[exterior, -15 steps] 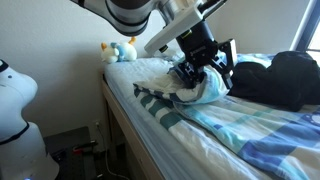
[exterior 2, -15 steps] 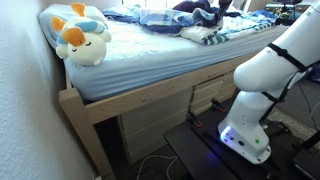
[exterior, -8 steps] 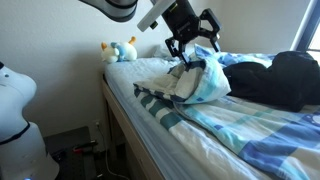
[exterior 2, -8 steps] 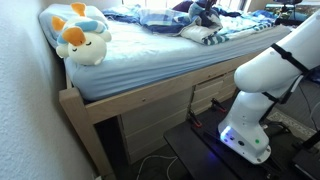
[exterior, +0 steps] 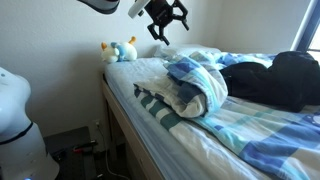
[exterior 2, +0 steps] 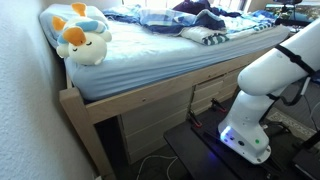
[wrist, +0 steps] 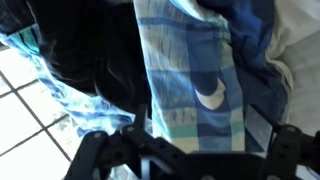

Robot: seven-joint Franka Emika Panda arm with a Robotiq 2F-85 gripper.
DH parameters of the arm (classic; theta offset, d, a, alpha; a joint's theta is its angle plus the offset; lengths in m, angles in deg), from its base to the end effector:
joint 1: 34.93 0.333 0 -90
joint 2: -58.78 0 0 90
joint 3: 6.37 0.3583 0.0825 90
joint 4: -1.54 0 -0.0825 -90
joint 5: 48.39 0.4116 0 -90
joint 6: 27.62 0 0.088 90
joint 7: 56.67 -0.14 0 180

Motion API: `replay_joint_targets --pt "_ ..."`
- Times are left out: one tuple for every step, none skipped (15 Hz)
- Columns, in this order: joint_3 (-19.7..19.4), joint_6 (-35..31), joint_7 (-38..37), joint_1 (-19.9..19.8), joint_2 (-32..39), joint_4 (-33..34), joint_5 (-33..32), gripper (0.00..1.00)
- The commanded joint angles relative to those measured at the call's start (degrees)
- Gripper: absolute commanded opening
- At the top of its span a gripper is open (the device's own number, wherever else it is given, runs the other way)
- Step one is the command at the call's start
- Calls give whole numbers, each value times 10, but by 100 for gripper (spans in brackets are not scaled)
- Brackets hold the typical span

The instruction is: Place the stuffed duck under the the duvet cover

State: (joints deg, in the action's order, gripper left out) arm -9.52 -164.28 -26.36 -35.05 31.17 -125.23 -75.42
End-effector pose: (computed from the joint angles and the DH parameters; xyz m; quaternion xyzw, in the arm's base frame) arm 0.4806 -0.0471 0.6498 0.8721 0.3211 0.2449 0.2763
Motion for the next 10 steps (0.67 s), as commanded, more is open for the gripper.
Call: replay_joint_targets --pt "12 4 50 52 0 15 29 100" --pt "12 2 70 71 1 15 44 100" --pt "11 -2 94 88 2 13 56 100" --pt "11 -1 116 102 1 13 69 100" --pt "9 4 138 112 0 11 80 100" --pt "21 0 98 88 1 7 65 100" --pt "22 0 112 96 1 7 73 100" --pt "22 -1 117 99 1 7 75 100" --pt "22 -1 118 100 1 7 76 100" --pt "22 -1 119 100 1 7 76 100"
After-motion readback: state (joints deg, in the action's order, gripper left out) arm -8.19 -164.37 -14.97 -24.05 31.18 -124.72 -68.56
